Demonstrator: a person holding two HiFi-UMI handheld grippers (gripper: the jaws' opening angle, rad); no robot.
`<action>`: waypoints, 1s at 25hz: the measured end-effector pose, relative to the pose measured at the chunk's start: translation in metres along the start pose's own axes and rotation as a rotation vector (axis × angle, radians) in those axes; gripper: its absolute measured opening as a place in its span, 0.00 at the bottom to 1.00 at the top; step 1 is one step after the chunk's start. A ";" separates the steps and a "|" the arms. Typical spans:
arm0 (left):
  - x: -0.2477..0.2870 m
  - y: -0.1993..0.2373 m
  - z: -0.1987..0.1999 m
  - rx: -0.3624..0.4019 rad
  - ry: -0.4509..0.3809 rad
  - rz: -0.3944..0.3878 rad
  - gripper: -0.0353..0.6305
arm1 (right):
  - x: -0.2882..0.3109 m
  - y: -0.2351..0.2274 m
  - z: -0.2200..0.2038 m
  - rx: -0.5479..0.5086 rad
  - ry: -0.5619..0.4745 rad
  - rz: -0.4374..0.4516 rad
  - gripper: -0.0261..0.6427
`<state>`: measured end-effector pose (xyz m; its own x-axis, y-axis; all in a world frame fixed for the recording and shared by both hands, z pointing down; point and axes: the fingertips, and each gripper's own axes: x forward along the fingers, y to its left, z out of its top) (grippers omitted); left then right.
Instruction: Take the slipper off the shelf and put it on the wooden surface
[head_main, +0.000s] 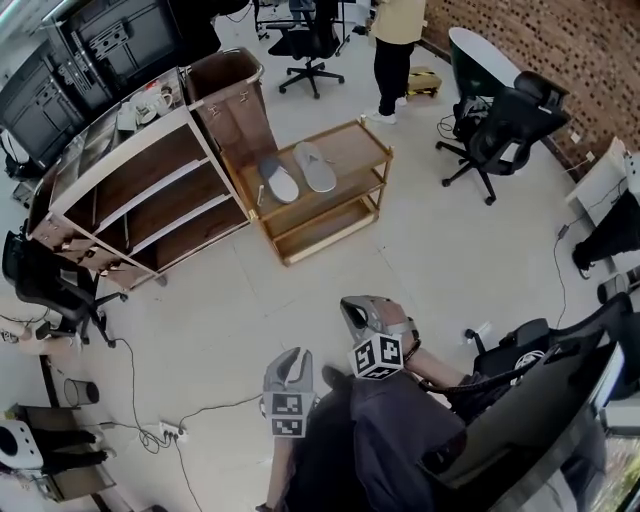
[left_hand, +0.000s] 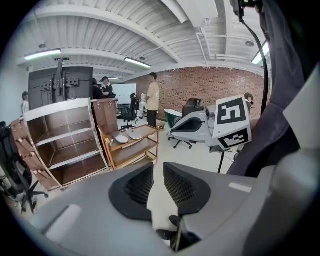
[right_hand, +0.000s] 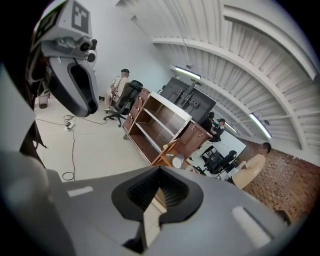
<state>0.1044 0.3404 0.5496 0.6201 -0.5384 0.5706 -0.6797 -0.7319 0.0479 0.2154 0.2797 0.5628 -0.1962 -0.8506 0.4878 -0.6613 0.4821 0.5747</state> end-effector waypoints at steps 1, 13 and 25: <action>-0.001 -0.004 -0.001 0.003 -0.003 -0.004 0.15 | -0.004 0.001 0.000 -0.002 -0.002 -0.003 0.04; -0.006 -0.017 -0.004 0.004 -0.010 -0.010 0.15 | -0.021 0.005 -0.002 -0.052 0.010 -0.015 0.04; 0.004 -0.019 -0.009 0.003 0.002 -0.021 0.15 | -0.019 0.003 -0.008 -0.038 0.011 -0.010 0.04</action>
<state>0.1163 0.3566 0.5586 0.6338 -0.5219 0.5709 -0.6653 -0.7443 0.0580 0.2228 0.2983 0.5603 -0.1814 -0.8534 0.4887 -0.6353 0.4810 0.6041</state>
